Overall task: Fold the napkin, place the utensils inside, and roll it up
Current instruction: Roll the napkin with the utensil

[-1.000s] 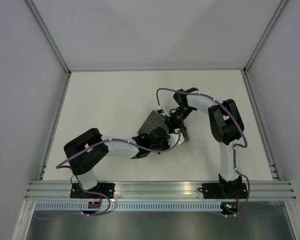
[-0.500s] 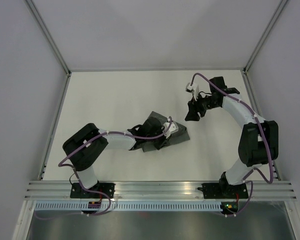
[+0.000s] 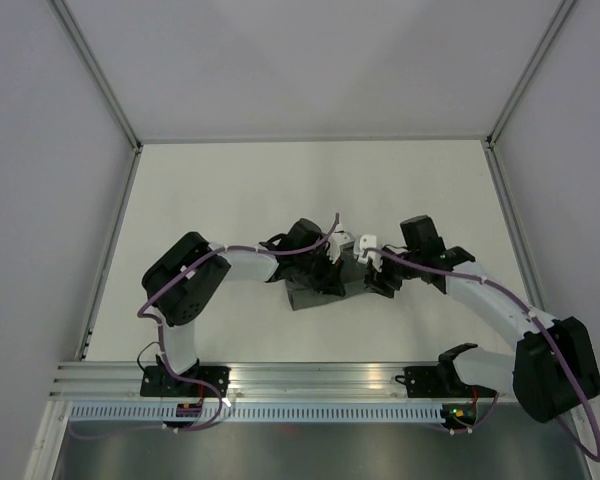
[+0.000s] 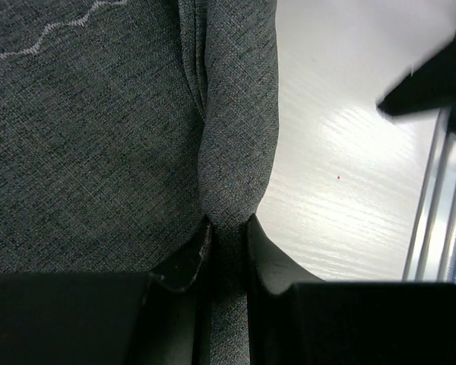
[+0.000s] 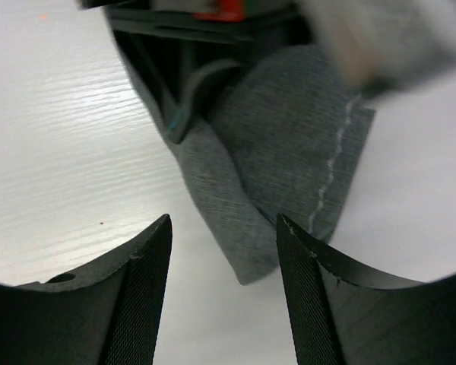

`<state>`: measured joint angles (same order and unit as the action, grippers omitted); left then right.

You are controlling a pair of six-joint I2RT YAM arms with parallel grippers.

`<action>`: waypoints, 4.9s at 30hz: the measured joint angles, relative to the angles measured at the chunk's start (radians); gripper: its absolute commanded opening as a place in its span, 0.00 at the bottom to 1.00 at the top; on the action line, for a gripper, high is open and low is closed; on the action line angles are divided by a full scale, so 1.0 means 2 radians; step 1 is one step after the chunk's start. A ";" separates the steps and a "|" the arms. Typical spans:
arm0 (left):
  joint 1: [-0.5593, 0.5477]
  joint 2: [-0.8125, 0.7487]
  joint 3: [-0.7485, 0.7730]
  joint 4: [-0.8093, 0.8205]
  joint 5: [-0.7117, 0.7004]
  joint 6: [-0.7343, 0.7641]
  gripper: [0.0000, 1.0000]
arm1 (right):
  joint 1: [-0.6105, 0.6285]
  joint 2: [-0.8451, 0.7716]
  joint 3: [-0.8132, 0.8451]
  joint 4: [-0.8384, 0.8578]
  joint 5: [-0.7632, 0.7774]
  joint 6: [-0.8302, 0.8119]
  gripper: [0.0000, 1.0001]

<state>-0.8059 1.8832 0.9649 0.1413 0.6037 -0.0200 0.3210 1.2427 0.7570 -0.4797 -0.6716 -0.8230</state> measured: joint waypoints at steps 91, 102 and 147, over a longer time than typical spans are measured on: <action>-0.174 -0.227 -0.177 0.129 -0.464 0.124 0.62 | 0.091 0.513 0.451 -0.386 -0.031 -0.035 0.01; -0.184 -0.113 -0.121 0.124 -0.482 0.192 0.66 | 0.091 0.535 0.466 -0.415 -0.043 -0.013 0.01; -0.076 -0.097 -0.191 0.242 -0.272 -0.025 0.02 | -0.014 0.433 0.469 -0.387 -0.089 -0.031 0.56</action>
<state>-0.9573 1.6882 0.5823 0.6254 0.0597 -0.0704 0.2920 2.1078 1.6943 -1.2545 -0.8486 -0.8845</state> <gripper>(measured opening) 0.132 0.553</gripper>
